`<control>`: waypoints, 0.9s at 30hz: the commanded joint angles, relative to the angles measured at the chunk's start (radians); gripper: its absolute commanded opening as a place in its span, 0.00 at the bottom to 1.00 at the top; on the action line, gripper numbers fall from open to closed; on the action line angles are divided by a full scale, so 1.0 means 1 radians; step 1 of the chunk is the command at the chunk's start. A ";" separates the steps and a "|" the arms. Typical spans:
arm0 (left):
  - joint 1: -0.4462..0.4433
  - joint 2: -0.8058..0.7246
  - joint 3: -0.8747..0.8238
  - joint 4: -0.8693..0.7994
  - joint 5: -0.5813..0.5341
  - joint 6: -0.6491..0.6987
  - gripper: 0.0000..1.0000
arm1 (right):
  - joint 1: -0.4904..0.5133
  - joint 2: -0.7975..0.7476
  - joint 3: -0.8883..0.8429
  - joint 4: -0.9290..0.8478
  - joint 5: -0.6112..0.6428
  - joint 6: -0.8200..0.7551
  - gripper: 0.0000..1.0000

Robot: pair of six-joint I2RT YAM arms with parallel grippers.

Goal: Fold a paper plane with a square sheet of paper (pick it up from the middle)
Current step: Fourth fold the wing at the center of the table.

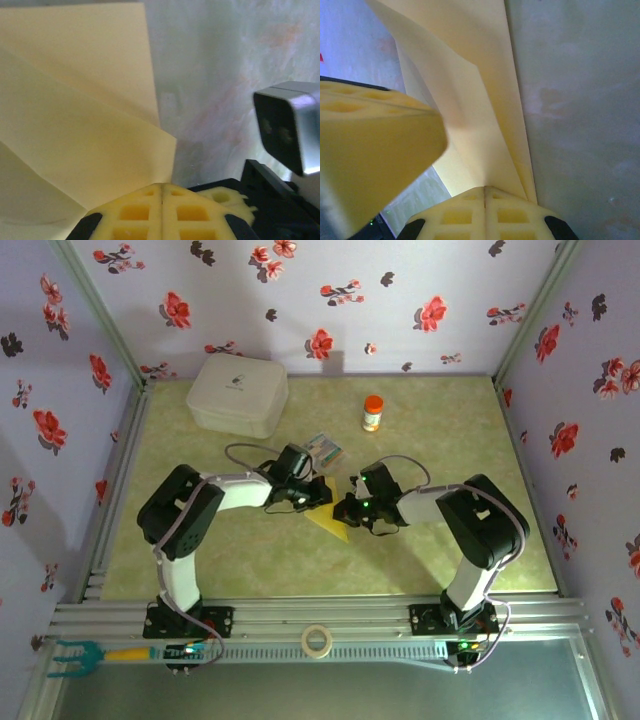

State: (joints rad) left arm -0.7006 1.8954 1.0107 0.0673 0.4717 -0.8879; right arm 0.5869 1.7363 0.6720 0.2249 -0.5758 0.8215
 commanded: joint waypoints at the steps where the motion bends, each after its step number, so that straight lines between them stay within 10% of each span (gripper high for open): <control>1: 0.002 0.053 -0.006 0.008 -0.013 -0.013 0.03 | 0.007 0.042 -0.060 -0.154 0.081 0.008 0.00; 27: 0.260 0.140 0.122 -0.159 -0.002 0.197 0.03 | 0.007 0.049 -0.083 -0.146 0.067 0.001 0.00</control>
State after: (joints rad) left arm -0.4965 2.0026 1.1213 -0.0166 0.5442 -0.7547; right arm 0.5869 1.7332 0.6537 0.2569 -0.5766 0.8234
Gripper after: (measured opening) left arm 0.045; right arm 0.058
